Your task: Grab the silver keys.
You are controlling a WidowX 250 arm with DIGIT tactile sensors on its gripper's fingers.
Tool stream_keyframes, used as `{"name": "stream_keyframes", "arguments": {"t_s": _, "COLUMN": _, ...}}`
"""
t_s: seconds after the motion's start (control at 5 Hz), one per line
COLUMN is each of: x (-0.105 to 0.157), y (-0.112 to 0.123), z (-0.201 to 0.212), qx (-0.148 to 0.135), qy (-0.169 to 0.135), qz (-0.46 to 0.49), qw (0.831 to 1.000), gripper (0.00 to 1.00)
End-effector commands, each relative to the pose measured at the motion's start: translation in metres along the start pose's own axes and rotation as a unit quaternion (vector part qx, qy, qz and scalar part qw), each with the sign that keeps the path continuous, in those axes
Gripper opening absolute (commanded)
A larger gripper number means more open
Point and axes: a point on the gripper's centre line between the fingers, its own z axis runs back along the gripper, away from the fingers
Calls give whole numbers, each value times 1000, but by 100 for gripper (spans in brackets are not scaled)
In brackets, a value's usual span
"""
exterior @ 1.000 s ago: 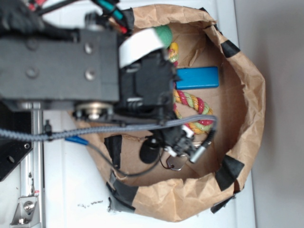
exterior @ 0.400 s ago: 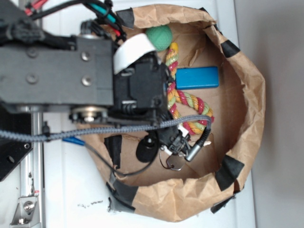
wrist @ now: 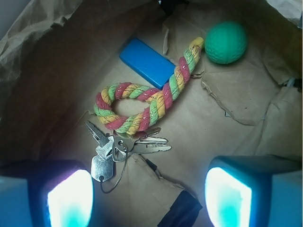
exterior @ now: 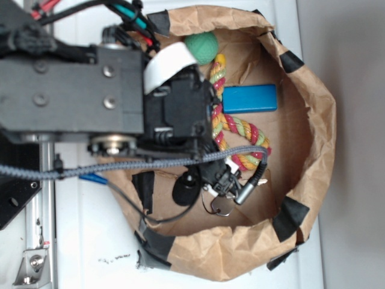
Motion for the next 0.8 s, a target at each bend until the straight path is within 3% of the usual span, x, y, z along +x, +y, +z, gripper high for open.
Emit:
{"name": "stream_keyframes", "arguments": {"t_s": 0.0, "x": 9, "y": -25, "z": -28, "qx": -16, "qy": 10, "qz": 7, "qw": 1000, "gripper": 100}}
{"name": "stream_keyframes", "arguments": {"t_s": 0.2, "x": 6, "y": -26, "z": -40, "qx": -24, "qy": 22, "qz": 1, "qw": 999, "gripper": 100}}
{"name": "stream_keyframes", "arguments": {"t_s": 0.4, "x": 4, "y": -20, "z": -43, "qx": -10, "qy": 38, "qz": 41, "qw": 998, "gripper": 100}}
{"name": "stream_keyframes", "arguments": {"t_s": 0.6, "x": -4, "y": -9, "z": -50, "qx": 0, "qy": 31, "qz": 9, "qw": 999, "gripper": 100}}
